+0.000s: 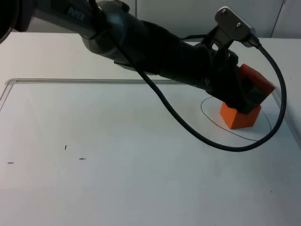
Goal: Pick up one cube with the left hand and another cube with the right hand. First place the cube in the right hand at the target position, then stack the cube in the left hand on top.
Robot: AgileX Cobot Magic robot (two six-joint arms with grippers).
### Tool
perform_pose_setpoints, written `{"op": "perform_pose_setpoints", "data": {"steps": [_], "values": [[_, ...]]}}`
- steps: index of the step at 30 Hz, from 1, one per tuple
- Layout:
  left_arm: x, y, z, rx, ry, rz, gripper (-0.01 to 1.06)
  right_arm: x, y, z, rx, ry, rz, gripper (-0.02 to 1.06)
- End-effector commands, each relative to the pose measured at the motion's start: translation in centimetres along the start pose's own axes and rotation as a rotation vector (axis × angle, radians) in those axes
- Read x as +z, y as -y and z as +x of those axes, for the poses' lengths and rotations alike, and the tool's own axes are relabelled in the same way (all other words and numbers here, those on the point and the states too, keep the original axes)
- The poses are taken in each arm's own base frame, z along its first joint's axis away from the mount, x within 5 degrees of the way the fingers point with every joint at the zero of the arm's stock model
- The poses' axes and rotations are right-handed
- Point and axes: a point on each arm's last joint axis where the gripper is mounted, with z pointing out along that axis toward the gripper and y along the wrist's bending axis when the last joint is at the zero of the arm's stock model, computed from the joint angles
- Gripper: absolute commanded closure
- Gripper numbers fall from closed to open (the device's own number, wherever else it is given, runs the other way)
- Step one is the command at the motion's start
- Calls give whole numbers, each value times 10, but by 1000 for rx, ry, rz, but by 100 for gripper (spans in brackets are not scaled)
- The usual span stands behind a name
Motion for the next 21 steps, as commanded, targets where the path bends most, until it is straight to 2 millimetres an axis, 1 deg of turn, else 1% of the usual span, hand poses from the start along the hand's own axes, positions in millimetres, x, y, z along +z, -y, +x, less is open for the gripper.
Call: {"op": "perform_pose_setpoints", "data": {"steps": [1, 2, 3, 6, 7, 8, 10, 12, 13, 15, 21], "values": [[0, 1, -5, -1, 21, 8, 102, 0, 0, 0, -2, 13, -3, 10], [0, 0, -5, -1, 17, 1, 99, 0, 0, 0, -2, 13, -3, 10], [0, 0, -5, -1, 17, 1, 99, 0, 0, 0, -2, 13, -3, 10], [0, -1, -4, -1, 12, -7, 83, 0, 0, 0, -2, 13, -3, 10], [0, -1, -4, -1, 11, -9, 74, 0, 0, 0, -2, 13, -3, 10], [0, -1, -4, -1, 11, -9, 74, 0, 0, 0, -2, 13, -3, 10], [0, -1, -4, -1, 10, -11, 61, 0, 0, 0, -2, 13, -3, 10], [0, -1, -4, -1, 10, -11, 50, 0, 0, 0, -2, 13, -3, 10], [0, -1, -4, -1, 10, -11, 50, 0, 0, 0, -2, 13, -3, 10], [0, -1, -4, -1, 10, -11, 42, 0, 0, 0, -2, 13, -3, 10], [0, -1, -3, -2, 8, -12, 42, 0, 0, 0, -2, 13, -3, 10]]}}
